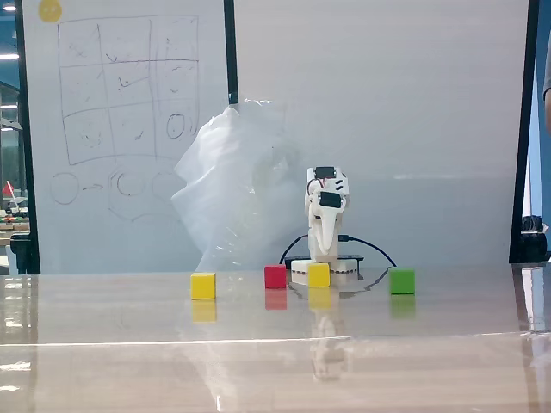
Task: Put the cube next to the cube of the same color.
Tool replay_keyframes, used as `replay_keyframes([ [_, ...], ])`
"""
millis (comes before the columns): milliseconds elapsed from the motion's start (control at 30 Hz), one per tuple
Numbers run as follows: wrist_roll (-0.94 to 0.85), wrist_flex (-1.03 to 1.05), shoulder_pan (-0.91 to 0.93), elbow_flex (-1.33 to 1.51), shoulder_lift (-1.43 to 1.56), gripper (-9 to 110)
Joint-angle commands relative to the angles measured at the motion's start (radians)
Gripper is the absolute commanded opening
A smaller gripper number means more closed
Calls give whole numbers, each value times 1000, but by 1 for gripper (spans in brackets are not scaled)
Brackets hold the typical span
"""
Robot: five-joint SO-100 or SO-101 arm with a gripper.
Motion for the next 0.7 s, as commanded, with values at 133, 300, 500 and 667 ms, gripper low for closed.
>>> replay_keyframes([
  [133,12,8,-6,-561,-517,1],
  [300,14,11,-8,-885,-793,0],
  [500,12,224,-11,-1154,-1008,0],
  [667,5,503,-11,-1236,-1218,0],
])
